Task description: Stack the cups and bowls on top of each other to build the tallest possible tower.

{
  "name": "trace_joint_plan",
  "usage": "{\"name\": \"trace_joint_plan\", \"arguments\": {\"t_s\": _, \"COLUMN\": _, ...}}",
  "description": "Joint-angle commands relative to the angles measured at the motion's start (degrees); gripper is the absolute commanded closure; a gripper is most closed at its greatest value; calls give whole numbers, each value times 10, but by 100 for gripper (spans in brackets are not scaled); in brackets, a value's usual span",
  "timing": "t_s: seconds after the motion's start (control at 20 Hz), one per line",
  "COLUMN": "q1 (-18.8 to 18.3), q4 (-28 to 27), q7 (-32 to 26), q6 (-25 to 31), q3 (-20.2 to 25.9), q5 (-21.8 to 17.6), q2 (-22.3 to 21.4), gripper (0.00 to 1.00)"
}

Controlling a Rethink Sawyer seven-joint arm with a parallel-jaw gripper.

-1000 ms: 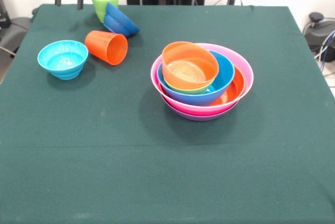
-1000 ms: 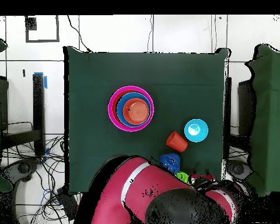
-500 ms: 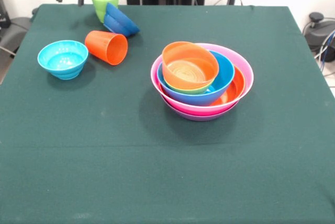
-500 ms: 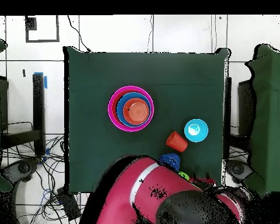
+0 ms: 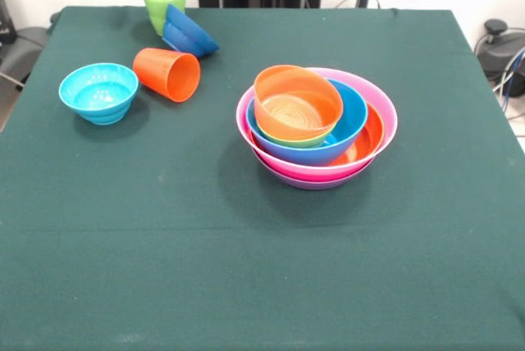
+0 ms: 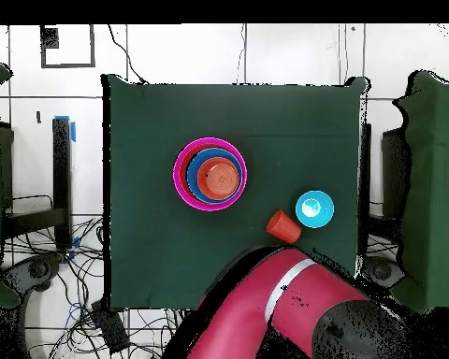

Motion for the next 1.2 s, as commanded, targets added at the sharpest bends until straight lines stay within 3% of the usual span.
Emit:
{"name": "trace_joint_plan", "arguments": {"t_s": 0.05, "q1": 11, "q4": 12, "q7": -161, "q6": -29, "q3": 46, "q5": 49, "q2": 42, "gripper": 0}}
{"name": "trace_joint_plan", "arguments": {"t_s": 0.7, "q1": 18, "q4": 18, "q7": -164, "q6": -45, "q3": 39, "q5": 71, "q2": 58, "gripper": 0}}
{"name": "trace_joint_plan", "arguments": {"t_s": 1.2, "q1": 57, "q4": 54, "q7": -157, "q6": -61, "q3": 28, "q5": 128, "q2": 64, "gripper": 0}}
